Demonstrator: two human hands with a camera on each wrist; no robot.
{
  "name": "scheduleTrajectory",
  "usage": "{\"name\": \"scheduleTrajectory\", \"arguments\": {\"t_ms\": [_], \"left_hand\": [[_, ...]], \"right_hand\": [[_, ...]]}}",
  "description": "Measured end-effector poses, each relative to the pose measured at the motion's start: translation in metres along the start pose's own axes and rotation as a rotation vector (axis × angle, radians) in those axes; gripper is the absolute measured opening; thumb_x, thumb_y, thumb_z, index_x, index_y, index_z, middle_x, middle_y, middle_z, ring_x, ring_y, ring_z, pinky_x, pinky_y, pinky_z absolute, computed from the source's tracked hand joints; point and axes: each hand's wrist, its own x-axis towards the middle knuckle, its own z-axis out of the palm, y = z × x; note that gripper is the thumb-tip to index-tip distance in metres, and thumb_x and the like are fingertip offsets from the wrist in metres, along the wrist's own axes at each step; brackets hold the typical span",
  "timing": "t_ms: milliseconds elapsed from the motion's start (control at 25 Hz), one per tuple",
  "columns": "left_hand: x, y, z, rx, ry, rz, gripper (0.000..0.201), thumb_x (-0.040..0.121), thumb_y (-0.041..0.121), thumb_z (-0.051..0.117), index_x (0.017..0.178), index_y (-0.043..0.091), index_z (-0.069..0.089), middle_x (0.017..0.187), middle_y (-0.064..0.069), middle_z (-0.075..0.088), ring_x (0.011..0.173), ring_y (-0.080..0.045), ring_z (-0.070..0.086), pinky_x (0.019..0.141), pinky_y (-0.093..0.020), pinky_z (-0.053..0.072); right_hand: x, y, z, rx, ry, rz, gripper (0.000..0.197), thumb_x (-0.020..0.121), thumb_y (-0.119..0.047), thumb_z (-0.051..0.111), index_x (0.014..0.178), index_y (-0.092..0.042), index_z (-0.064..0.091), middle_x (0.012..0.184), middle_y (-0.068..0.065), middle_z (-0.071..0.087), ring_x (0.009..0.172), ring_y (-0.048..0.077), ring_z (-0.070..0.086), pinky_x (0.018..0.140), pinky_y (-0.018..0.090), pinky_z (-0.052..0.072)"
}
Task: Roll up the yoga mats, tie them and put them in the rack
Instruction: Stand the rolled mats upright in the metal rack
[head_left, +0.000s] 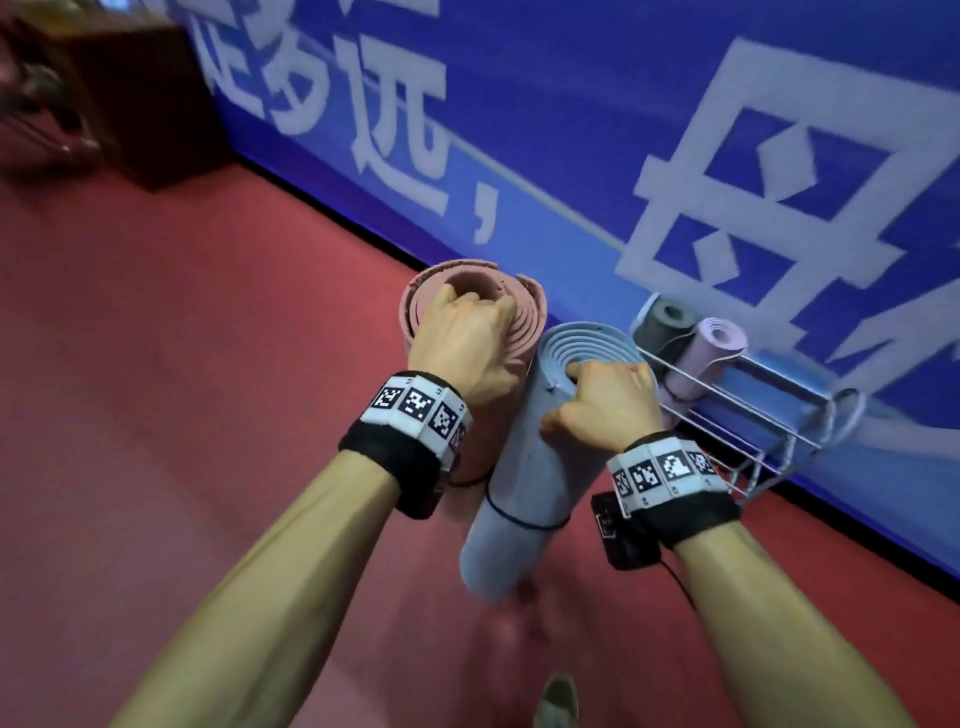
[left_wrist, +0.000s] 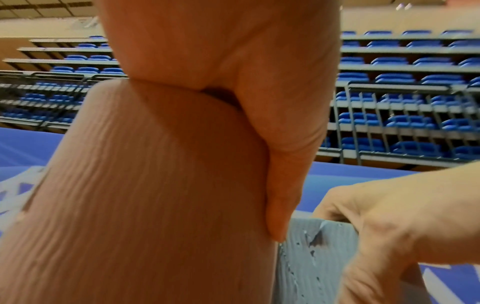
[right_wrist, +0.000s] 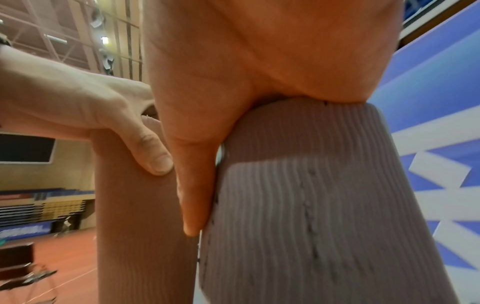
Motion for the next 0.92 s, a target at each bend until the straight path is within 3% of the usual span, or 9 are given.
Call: {"name": "scheduleTrajectory", "arguments": {"t_ms": [120, 320, 440, 640, 920], "left_hand": [[0.048, 0.046, -0.019, -0.035, 0.079, 0.1, 0.033, 0.064, 0.036, 0.064, 0.082, 0.019, 0.042, 0.087, -0.011, 0.068, 0.096, -0.035, 0.059, 0.093, -0.041, 0.035], [0.137, 0.143, -0.037, -0.086, 0.15, 0.208, 0.04, 0.062, 0.036, 0.075, 0.079, 0.019, 0.043, 0.085, -0.009, 0.063, 0.091, -0.031, 0.055, 0.09, -0.034, 0.032], [0.184, 0.189, -0.035, -0.136, 0.179, 0.242, 0.048, 0.059, 0.042, 0.08, 0.08, 0.018, 0.045, 0.082, 0.0, 0.058, 0.092, -0.026, 0.053, 0.091, -0.03, 0.03], [0.258, 0.269, -0.025, -0.249, 0.191, 0.299, 0.056, 0.057, 0.048, 0.083, 0.074, 0.022, 0.036, 0.075, 0.001, 0.047, 0.079, -0.023, 0.04, 0.078, -0.029, 0.025], [0.352, 0.346, 0.006, -0.383, 0.168, 0.331, 0.062, 0.06, 0.054, 0.083, 0.099, 0.016, 0.054, 0.095, -0.006, 0.059, 0.093, -0.027, 0.049, 0.095, -0.035, 0.031]], "right_hand": [[0.001, 0.051, -0.053, -0.009, 0.077, 0.059, 0.048, 0.058, -0.048, 0.079, 0.059, -0.015, 0.043, 0.058, -0.002, 0.044, 0.074, 0.029, 0.047, 0.074, 0.034, 0.024], [0.01, 0.159, -0.127, -0.016, 0.202, 0.182, 0.051, 0.061, -0.053, 0.078, 0.056, -0.017, 0.042, 0.059, -0.001, 0.047, 0.073, 0.029, 0.047, 0.08, 0.037, 0.028], [0.018, 0.214, -0.166, -0.066, 0.258, 0.207, 0.05, 0.067, -0.053, 0.076, 0.056, -0.018, 0.042, 0.057, -0.004, 0.046, 0.069, 0.024, 0.044, 0.086, 0.039, 0.032], [0.022, 0.302, -0.214, -0.168, 0.318, 0.269, 0.048, 0.07, -0.049, 0.075, 0.057, -0.02, 0.039, 0.058, -0.005, 0.043, 0.074, 0.024, 0.045, 0.092, 0.039, 0.032], [0.046, 0.39, -0.248, -0.261, 0.435, 0.456, 0.033, 0.073, -0.035, 0.071, 0.059, -0.018, 0.047, 0.06, -0.003, 0.049, 0.071, 0.023, 0.047, 0.087, 0.037, 0.026]]}}
